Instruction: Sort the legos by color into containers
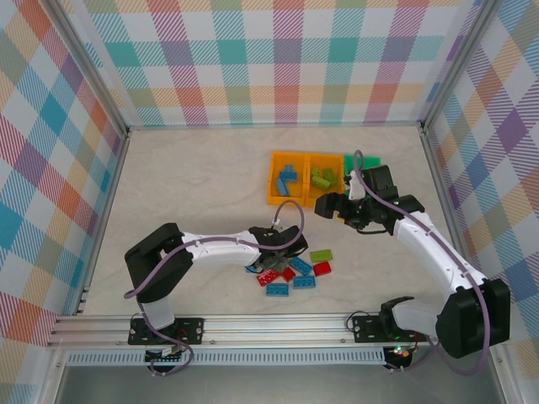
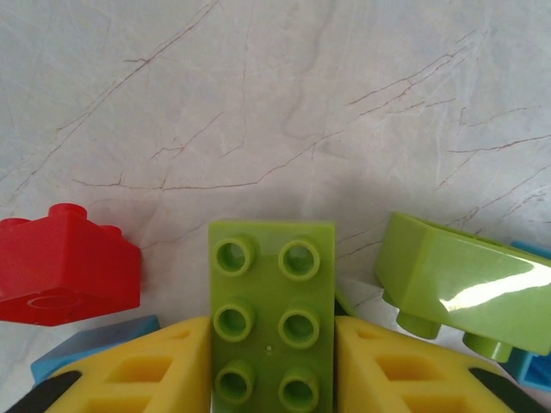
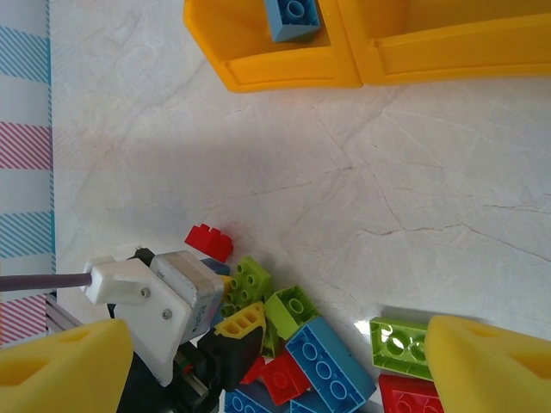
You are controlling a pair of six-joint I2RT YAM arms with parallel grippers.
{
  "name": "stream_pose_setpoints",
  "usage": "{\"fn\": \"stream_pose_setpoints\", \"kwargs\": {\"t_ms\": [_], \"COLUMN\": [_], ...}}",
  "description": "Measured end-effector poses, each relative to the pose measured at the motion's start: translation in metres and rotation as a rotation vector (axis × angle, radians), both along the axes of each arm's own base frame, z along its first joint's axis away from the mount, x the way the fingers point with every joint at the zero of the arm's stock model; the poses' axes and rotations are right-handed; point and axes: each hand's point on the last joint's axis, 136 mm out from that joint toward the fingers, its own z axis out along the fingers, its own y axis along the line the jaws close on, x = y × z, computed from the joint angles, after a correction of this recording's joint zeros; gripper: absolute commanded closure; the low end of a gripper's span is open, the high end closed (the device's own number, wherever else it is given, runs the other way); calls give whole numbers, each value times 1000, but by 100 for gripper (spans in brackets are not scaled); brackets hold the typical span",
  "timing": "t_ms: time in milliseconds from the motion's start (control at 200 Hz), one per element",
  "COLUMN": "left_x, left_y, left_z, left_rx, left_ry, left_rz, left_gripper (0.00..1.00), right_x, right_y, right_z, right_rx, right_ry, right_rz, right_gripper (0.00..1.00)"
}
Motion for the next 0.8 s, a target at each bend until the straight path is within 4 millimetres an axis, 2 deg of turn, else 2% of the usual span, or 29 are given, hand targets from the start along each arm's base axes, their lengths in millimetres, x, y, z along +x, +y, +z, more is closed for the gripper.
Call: {"fn": "stream_pose_setpoints", "kwargs": {"t_ms": [155, 235, 350, 425, 525, 635, 720, 805], "left_x": [2, 4, 13, 24, 47, 86, 120, 157], "left_y": [-3, -6, -22, -41, -73, -116, -139, -153], "left_z": [4, 14, 46, 73, 112, 146, 153, 146], "left_rx": [-18, -46, -146, -213, -288, -367, -378, -354], "left_ry": [-15, -32, -98, -151, -227, -319, -373, -425], "left_rz": [2, -4, -33, -60, -95, -115, -112, -92], "left_gripper": [70, 72, 73, 73, 73, 73, 73, 73], "right_x": [-2, -4, -14, -21, -27, -40, -50, -52], "right_y": [2, 5, 7, 3, -8, -27, -37, -43], "right_z": [2, 7, 11, 15, 24, 30, 29, 26], "right_rx": [-4, -4, -7, -17, -43, -48, -37, -40], "right_ry": [3, -1, -1, -8, -59, -131, -153, -149], "right_rz": [7, 17, 36, 34, -11, -99, -158, -200], "right_gripper": [12, 11, 11, 12, 11, 11, 12, 12]}}
